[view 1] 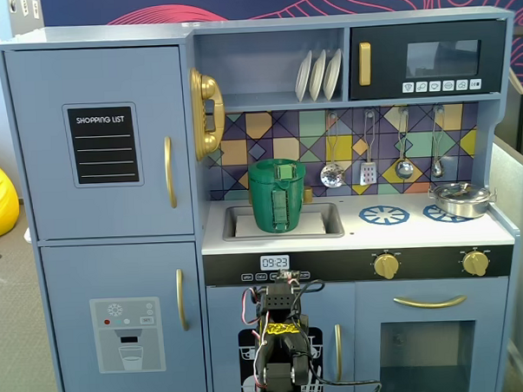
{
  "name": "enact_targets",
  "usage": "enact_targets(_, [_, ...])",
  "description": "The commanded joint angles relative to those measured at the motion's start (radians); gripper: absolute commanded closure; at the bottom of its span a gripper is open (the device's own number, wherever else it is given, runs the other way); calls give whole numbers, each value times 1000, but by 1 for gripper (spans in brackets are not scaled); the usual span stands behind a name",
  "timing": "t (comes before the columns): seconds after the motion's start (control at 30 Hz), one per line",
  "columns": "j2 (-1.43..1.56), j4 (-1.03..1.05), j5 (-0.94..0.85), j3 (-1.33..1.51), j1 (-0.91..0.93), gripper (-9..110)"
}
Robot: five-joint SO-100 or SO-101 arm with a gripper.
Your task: Pick up the lid from the counter and put it on the green recipient
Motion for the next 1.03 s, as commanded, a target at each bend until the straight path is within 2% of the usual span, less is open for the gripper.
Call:
enact_targets(0.0, [6,81,23,37,-25,101])
enact_targets(0.23, [8,192,32,38,-28,96])
enact_targets(0.33, [8,179,118,38,-31,96])
enact_targets(0.57, [8,183,78,38,-25,95])
enact_targets(0.73, [8,198,-28,38,-25,95])
enact_targets(1.0, [8,199,-25,38,-25,94])
